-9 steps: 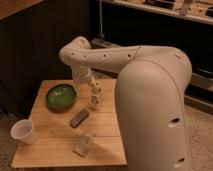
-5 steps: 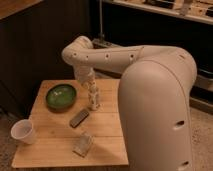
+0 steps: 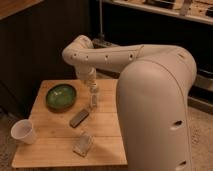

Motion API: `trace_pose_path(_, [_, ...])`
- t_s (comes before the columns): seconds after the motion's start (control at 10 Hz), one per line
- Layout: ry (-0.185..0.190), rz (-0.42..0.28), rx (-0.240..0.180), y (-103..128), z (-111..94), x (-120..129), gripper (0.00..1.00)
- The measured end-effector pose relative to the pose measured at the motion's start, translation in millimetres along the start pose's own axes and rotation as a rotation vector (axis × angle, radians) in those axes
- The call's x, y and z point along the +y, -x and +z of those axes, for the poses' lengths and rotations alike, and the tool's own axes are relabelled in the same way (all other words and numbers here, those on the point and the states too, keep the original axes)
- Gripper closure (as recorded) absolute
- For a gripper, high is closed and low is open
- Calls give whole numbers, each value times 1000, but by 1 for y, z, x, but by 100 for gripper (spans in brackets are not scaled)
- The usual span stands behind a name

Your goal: Knock the bottle over

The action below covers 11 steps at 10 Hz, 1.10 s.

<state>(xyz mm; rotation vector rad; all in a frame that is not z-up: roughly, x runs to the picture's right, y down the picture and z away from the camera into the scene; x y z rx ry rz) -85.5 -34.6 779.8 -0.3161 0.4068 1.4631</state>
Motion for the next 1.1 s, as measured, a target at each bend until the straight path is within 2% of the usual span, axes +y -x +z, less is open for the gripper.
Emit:
trace_pose_path(0.3, [-34,25,-9,5,1,-12,100])
trace_pose_path(0.7, [-78,125,-18,18,5,-50,100])
trace_pose_path(0.9, [-131,208,-9,20,9,-77,100])
trace_pose_path(1.0, [-176,266,4,18,11,-94,100])
trace_pose_path(1.1, [-222,358,35,11,12,-111,98])
